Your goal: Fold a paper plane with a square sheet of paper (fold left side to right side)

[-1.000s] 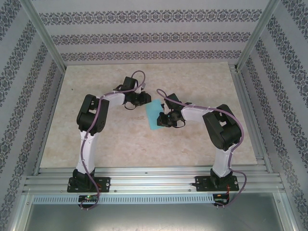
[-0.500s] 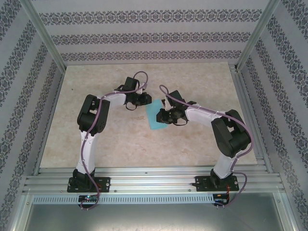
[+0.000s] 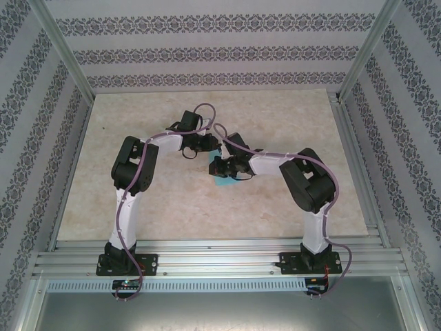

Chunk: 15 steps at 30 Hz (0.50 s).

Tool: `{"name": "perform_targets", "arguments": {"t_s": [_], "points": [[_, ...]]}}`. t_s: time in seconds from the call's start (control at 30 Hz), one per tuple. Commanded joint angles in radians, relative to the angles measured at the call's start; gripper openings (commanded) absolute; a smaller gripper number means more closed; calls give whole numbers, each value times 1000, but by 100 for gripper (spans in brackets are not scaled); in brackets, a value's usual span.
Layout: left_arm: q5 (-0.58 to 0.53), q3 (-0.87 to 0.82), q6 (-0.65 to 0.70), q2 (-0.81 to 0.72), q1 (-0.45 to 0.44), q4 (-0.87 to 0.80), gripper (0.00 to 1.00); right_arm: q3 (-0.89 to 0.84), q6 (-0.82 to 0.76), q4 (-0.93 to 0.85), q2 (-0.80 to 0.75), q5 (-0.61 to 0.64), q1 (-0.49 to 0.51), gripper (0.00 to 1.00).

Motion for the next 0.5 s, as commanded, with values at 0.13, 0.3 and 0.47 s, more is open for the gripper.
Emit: {"name": "perform_targets", "arguments": {"t_s": [0.13,0.3,0.47], "points": [[-99,-44,29,65,-5,-152,22,47,-60,-99,46,60,21,4],[-111,-33,36,71,-6,-166,22,34,-112,-195,38,98,28,4],[-119,-24,41,78,-6,-174,22,20,-146,-264,27,102,44,4]]}}
